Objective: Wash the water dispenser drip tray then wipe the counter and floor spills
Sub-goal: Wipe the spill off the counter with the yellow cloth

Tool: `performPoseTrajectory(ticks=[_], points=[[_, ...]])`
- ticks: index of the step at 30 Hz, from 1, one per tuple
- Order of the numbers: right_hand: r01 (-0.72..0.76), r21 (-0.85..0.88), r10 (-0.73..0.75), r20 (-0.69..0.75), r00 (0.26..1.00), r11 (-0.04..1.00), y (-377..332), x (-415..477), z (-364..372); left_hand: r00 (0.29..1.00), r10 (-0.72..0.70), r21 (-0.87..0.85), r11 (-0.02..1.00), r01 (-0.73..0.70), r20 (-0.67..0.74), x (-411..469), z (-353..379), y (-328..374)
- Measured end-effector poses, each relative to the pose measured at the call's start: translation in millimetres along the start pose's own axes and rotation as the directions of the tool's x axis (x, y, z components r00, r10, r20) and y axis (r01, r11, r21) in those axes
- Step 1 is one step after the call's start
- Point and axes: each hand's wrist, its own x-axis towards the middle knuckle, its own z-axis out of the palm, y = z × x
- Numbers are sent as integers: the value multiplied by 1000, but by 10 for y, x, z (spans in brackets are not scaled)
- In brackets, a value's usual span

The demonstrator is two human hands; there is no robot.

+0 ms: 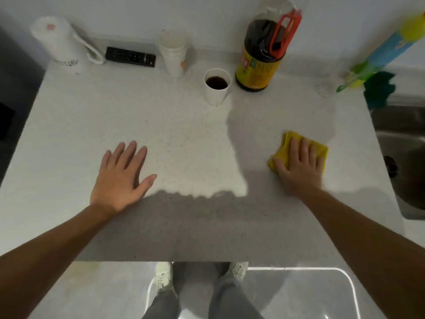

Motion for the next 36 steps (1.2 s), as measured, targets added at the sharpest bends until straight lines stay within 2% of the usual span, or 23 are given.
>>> performPoseTrajectory(ticks=[3, 5, 8, 12, 15, 17, 23, 26, 28, 32, 34, 36], points=[[126, -35, -125, 23, 992, 991, -557, 628, -37, 1000, -7, -4, 1000, 7, -6, -7, 13, 0], [232, -61, -231, 36, 972, 971, -1020, 716, 6, 1000, -16, -6, 1000, 16, -18, -20, 36, -7], [406, -123, -403, 49, 914, 906, -1553, 352, 122, 1000, -24, -1, 1000, 24, -13, -23, 37, -16], [548, -76, -548, 23, 836, 833, -1817, -550, 372, 1000, -27, -48, 999, 27, -9, -32, 3, -12], [559, -44, -559, 12, 829, 828, -1823, -914, 511, 998, -51, -224, 974, 39, -48, -76, -58, -33], [555, -65, -555, 16, 832, 830, -1873, -768, 466, 996, -60, -302, 953, 39, -63, -140, -115, -104], [487, -97, -482, 66, 874, 868, -2755, 232, 378, 998, 1, -98, 995, -8, -69, -525, -112, -533], [571, -171, -572, 44, 819, 803, -3010, 42, 473, 998, 37, -94, 995, -41, -52, -629, -141, -616], [657, -196, -654, 87, 751, 728, -3016, -462, 565, 998, 48, -107, 993, -51, -37, -683, -196, -632], [739, -57, -728, 137, 672, 671, -2544, -1569, 680, 997, 74, -111, 991, -74, -6, -872, -292, -679], [690, -41, -684, 100, 723, 723, -2070, -1933, 714, 995, 99, -85, 992, -98, 8, -997, -298, -759], [556, -40, -552, 81, 830, 830, -1542, -2169, 694, 993, 117, -61, 991, -117, 0, -1089, -293, -880]])
